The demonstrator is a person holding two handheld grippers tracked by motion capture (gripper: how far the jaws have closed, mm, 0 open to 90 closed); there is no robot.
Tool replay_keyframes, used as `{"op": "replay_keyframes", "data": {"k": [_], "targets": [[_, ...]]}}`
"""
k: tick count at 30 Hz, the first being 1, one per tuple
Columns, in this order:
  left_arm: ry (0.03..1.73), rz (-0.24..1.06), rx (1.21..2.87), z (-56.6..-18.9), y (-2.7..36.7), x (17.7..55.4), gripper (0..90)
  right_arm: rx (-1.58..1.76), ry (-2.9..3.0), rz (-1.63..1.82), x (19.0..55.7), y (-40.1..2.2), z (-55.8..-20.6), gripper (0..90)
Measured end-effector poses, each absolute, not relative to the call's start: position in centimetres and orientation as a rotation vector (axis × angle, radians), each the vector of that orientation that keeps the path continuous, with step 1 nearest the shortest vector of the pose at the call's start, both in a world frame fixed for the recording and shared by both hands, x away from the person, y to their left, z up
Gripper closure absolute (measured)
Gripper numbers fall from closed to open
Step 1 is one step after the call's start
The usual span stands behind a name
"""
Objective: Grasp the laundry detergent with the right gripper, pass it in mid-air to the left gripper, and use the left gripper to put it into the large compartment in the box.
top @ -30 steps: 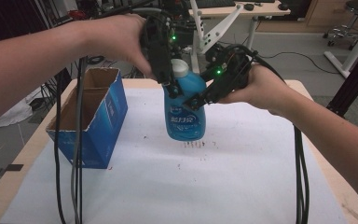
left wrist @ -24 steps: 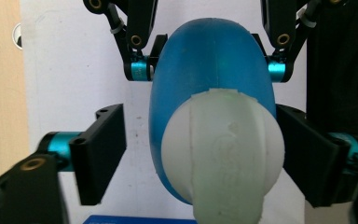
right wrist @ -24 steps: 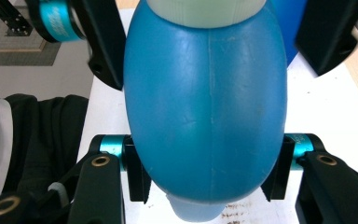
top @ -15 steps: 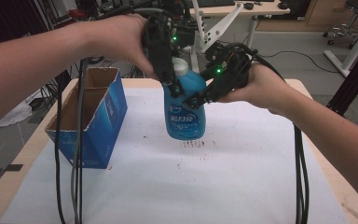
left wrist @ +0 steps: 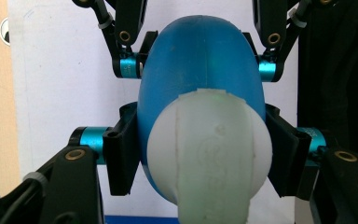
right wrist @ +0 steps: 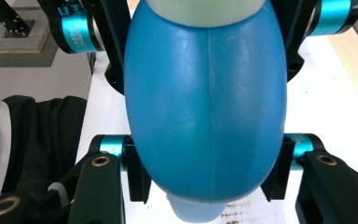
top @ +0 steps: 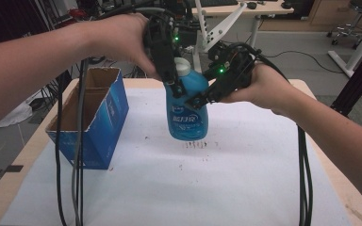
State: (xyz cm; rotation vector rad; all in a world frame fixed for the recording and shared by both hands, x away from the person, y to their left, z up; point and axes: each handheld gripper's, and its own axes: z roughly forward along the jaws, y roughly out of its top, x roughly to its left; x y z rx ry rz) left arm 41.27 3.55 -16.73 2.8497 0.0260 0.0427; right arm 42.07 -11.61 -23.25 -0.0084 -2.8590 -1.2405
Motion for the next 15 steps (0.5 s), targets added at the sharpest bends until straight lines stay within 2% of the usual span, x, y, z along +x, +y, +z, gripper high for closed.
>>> {"op": "replay_keyframes", "data": {"k": [15], "targets": [[0.03,0.032,2.847,-16.69,3.63,41.35,37.9,-0.017,-2.866,-1.236,41.96,-11.55,-23.2,46.4]]}}
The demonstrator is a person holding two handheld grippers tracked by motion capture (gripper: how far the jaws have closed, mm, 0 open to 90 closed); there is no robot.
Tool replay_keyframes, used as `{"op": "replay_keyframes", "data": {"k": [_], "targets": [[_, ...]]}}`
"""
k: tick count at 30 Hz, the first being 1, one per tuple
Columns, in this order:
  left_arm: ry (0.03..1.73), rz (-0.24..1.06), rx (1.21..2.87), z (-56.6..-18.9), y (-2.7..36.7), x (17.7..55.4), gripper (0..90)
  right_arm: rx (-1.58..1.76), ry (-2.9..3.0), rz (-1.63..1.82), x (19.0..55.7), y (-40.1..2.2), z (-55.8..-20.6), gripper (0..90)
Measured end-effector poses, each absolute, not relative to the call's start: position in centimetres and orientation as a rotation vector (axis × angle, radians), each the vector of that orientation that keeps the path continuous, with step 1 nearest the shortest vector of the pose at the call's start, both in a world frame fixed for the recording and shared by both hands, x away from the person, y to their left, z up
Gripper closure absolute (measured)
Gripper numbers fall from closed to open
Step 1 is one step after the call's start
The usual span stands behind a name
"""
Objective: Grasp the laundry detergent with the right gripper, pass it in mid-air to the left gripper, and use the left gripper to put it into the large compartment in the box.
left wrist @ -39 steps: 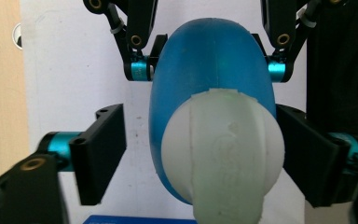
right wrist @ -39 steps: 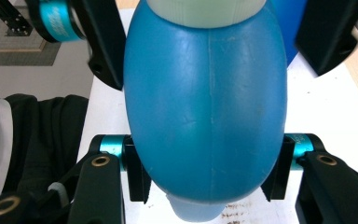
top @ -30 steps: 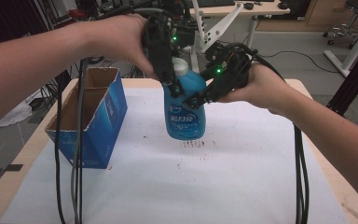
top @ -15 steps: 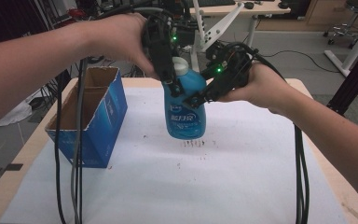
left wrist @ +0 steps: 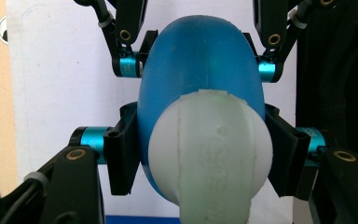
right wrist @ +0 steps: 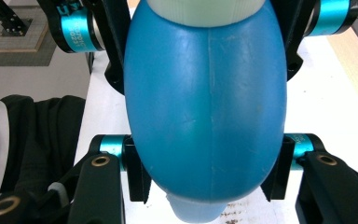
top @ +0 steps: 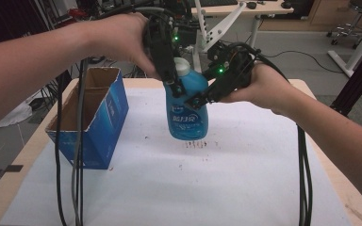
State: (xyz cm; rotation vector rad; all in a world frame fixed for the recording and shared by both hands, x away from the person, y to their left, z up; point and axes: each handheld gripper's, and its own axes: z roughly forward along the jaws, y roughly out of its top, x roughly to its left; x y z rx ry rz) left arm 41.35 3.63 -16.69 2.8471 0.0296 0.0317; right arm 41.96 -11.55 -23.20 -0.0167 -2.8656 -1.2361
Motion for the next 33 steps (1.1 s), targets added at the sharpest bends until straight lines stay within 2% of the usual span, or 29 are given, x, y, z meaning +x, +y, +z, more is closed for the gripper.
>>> {"op": "replay_keyframes", "data": {"k": [21,23,25,26,29,33], "targets": [[0.049,0.017,2.83,-16.6,3.7,41.5,38.4,-0.004,-2.862,-1.258,42.0,-11.5,-23.0,43.5],[0.045,0.019,2.839,-16.6,3.8,41.5,38.4,-0.027,-2.839,-1.275,41.9,-11.5,-22.9,39.9],[0.055,0.029,2.833,-16.7,3.8,41.5,38.4,-0.143,-2.796,-1.28,41.3,-11.2,-22.8,32.3],[0.054,0.029,2.836,-16.6,3.9,41.5,38.4,-0.021,-2.86,-1.257,42.1,-11.4,-22.9,31.5],[0.085,0.02,2.826,-16.5,4.3,41.5,38.4,-0.073,-2.863,-1.226,42.1,-11.4,-23.1,21.9],[0.108,0.026,2.82,-16.2,4.9,41.4,38.4,-0.114,-2.855,-1.211,42.5,-11.7,-23.1,21.7]]}}
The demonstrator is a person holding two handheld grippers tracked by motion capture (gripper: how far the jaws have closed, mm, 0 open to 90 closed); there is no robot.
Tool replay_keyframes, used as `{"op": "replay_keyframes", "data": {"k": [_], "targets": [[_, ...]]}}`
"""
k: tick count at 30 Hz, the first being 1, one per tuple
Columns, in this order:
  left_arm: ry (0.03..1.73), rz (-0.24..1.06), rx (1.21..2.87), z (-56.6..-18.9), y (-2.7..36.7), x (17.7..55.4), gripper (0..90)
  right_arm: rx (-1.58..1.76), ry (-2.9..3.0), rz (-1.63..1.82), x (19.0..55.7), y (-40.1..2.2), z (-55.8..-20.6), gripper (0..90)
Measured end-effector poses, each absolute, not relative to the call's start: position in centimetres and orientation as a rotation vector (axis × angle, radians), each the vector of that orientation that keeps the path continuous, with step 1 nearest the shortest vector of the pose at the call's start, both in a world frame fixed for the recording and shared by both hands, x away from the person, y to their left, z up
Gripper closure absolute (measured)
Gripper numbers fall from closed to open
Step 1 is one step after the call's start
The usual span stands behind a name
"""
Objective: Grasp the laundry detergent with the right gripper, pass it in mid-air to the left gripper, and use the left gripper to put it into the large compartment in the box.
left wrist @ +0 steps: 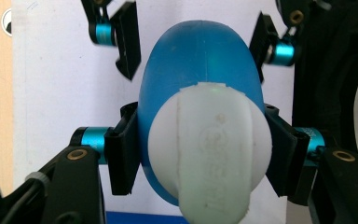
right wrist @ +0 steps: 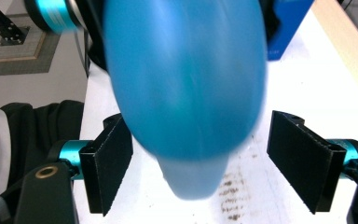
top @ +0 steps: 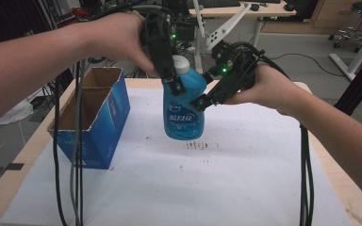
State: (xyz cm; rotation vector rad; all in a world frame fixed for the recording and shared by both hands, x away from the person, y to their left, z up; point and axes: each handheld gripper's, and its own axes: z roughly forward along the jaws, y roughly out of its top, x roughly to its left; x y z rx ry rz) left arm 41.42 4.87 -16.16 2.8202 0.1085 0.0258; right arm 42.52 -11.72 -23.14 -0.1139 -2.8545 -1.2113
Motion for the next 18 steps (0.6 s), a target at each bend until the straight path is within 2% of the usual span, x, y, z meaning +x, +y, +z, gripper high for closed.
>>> {"op": "replay_keyframes", "data": {"k": [9,18], "targets": [[0.247,0.06,2.793,-15.0,7.3,41.5,38.4,-0.222,-2.924,-1.065,43.7,-13.6,-24.1,21.5],[0.42,0.127,2.739,-13.0,11.3,41.4,38.4,-0.354,-2.975,-0.917,44.9,-17.2,-25.5,21.5]]}}
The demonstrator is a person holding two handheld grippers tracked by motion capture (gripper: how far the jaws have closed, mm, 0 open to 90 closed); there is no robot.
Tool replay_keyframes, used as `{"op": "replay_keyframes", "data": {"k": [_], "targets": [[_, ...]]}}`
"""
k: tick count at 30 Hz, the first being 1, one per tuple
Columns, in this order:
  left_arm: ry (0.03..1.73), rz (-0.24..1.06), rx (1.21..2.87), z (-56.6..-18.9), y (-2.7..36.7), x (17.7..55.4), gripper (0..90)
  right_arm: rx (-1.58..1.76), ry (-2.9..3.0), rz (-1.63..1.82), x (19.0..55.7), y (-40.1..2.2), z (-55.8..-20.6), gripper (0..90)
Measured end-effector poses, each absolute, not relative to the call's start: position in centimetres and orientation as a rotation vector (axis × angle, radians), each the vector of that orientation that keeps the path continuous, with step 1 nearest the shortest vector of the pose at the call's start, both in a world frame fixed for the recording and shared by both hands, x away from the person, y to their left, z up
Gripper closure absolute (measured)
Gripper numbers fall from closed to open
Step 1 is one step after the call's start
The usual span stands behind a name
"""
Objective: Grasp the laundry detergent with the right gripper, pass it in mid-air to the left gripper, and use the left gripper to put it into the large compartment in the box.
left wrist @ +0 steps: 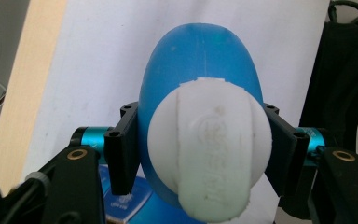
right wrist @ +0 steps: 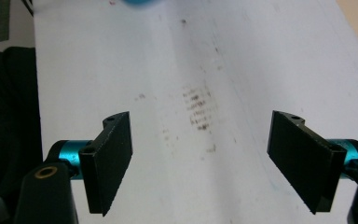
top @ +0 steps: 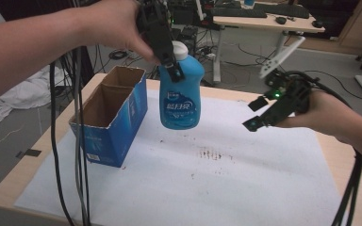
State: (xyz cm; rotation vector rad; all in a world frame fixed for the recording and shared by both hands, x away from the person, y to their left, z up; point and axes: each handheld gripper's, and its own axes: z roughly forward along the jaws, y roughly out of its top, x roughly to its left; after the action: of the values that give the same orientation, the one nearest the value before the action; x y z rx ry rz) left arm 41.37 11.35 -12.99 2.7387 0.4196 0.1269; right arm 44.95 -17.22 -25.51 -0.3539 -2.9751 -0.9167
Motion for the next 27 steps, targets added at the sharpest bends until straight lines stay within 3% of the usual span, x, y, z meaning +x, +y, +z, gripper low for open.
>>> {"op": "replay_keyframes", "data": {"k": [17,27], "targets": [[0.706,0.251,2.635,-9.4,19.0,40.0,38.4,-0.57,-2.944,-0.875,46.1,-23.0,-26.7,21.5],[0.974,0.316,2.578,-9.0,23.0,39.4,38.4,-0.657,-2.941,-0.859,46.9,-25.3,-27.1,21.5]]}}
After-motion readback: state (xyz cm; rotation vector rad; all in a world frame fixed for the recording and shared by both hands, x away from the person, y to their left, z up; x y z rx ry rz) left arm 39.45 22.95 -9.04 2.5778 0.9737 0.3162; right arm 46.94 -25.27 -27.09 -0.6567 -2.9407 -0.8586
